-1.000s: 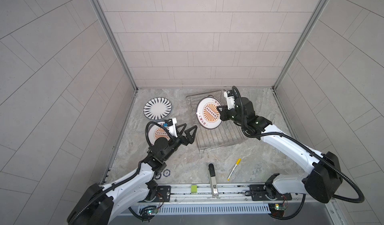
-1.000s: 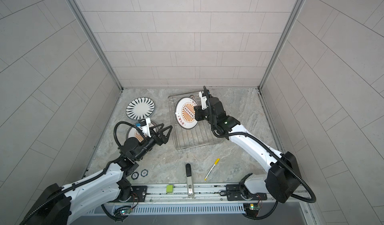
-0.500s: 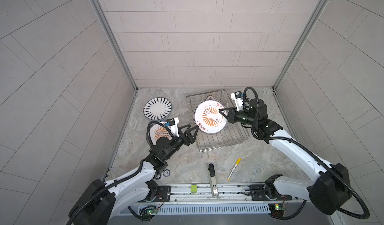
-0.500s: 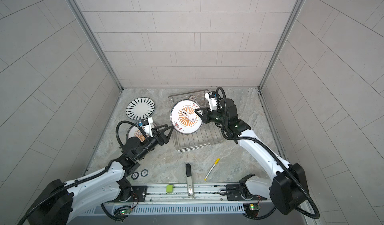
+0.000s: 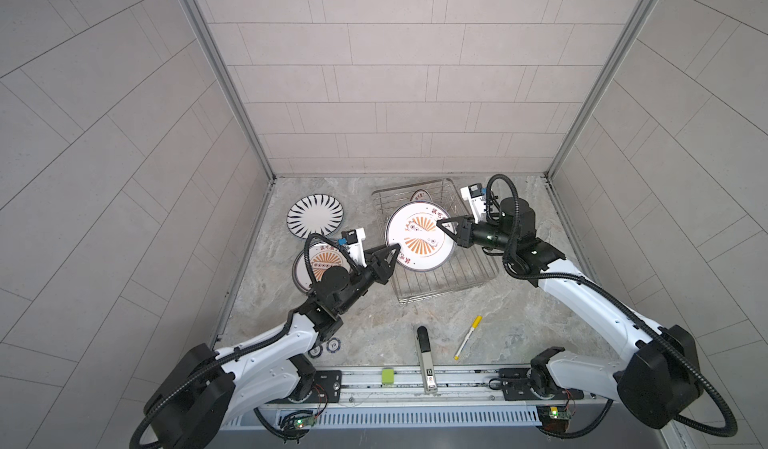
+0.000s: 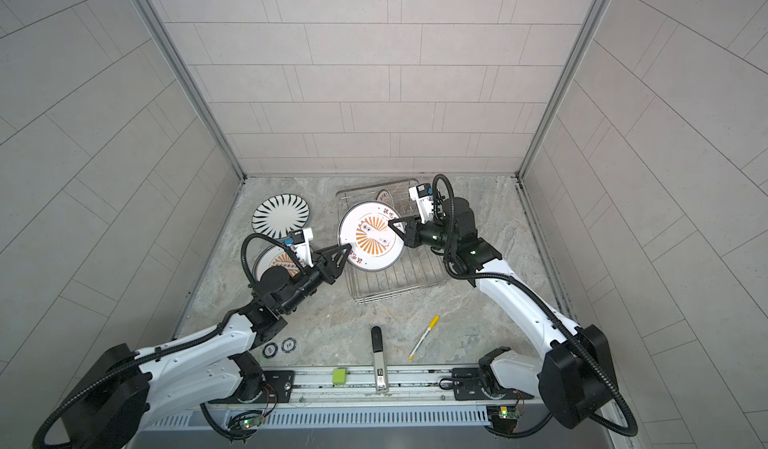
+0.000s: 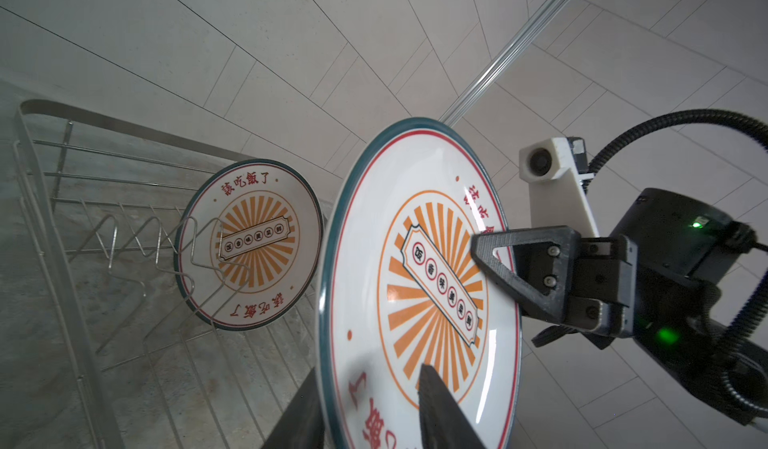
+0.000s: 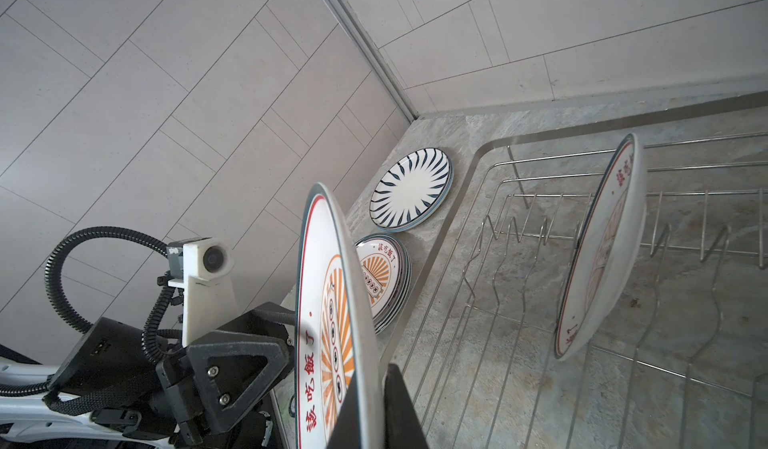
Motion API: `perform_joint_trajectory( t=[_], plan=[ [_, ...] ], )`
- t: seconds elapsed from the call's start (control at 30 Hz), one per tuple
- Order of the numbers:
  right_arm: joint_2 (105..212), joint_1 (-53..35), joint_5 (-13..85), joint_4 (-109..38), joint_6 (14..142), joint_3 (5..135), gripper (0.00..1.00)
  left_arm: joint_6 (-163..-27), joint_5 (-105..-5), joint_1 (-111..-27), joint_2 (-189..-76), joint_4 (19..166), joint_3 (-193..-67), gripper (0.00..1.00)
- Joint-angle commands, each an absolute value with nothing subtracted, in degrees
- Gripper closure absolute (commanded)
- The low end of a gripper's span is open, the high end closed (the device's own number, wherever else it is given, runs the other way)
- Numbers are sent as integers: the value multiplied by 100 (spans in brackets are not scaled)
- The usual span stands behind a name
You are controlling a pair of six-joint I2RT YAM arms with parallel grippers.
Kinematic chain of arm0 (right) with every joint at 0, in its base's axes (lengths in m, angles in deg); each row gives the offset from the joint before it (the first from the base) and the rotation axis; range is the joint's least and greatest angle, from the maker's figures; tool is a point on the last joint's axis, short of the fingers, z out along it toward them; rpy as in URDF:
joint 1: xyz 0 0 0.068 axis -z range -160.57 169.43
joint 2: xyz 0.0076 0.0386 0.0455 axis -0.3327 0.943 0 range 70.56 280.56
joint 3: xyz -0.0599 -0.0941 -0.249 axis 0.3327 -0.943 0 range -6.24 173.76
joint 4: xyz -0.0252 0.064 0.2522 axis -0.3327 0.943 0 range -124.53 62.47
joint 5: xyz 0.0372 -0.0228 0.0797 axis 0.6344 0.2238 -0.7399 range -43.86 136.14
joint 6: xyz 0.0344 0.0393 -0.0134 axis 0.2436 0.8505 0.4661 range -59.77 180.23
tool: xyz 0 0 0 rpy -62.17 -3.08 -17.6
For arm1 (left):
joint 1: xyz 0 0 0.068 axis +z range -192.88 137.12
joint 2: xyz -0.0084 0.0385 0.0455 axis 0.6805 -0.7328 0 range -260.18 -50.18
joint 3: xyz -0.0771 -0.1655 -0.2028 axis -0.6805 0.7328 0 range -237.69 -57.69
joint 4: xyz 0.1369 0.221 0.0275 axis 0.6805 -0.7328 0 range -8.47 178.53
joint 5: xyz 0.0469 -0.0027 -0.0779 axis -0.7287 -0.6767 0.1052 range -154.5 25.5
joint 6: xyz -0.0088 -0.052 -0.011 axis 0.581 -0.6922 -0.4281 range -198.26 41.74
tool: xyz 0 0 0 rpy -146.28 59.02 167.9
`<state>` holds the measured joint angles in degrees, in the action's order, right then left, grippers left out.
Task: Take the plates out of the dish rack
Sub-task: 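Grasp the lifted plate's rim with the left gripper while the right holds it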
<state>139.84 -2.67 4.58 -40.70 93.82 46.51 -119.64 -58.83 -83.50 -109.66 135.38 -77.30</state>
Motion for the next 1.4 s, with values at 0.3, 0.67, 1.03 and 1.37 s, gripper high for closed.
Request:
perform_joint_trajectory(
  t=[0.3,0.67,1.03,1.37],
  plan=[
    [13964,-351,434,-4292,9188,4640,95,-12228,-5767,-8392,-11208,13711,-7968,83],
    [14183,-434,329,-4197,9091,4753,87,-12668,-5397,-8390,-11540,14723,-7801,93],
    [14428,-574,543,-4006,9007,4878,62,-12691,-5927,-8349,-11369,14133,-7908,100],
    [14314,-586,1190,-3586,8915,4926,18,-13122,-6117,-7993,-11264,14103,-7755,100]
  ],
)
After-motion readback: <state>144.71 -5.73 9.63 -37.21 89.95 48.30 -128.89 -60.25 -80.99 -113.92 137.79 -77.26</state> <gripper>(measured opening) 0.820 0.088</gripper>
